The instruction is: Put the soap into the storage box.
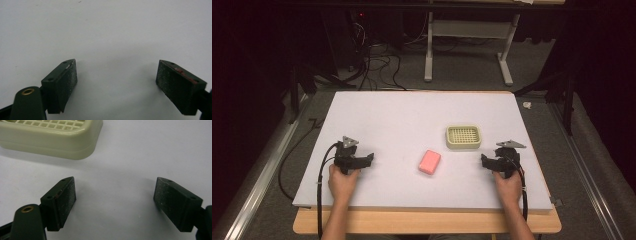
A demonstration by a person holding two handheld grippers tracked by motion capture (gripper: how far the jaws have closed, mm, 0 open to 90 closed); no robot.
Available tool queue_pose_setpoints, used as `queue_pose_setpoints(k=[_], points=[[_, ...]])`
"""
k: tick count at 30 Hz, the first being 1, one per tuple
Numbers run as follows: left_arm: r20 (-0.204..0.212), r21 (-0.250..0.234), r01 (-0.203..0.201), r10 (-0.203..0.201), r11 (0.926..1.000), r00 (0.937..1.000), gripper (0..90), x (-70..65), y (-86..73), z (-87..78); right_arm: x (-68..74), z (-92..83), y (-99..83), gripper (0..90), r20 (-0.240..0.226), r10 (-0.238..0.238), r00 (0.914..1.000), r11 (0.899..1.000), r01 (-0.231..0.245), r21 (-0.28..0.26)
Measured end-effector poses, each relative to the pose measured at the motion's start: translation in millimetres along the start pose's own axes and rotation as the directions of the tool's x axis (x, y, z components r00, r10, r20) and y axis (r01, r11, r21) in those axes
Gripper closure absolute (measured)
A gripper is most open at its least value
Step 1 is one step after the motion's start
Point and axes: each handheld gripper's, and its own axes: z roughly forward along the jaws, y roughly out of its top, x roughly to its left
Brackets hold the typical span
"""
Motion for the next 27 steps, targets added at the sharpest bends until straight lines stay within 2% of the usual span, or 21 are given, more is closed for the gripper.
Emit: queue_pose_setpoints(k=[27], points=[[0.001, 0.000, 0.001, -0.001, 1.0000, 1.0000, 17.6, 0.1, 0.1, 0.1, -0.6, 0.0, 0.7, 17.7, -0.009, 0.006, 0.9999, 1.000, -0.006, 0.006]])
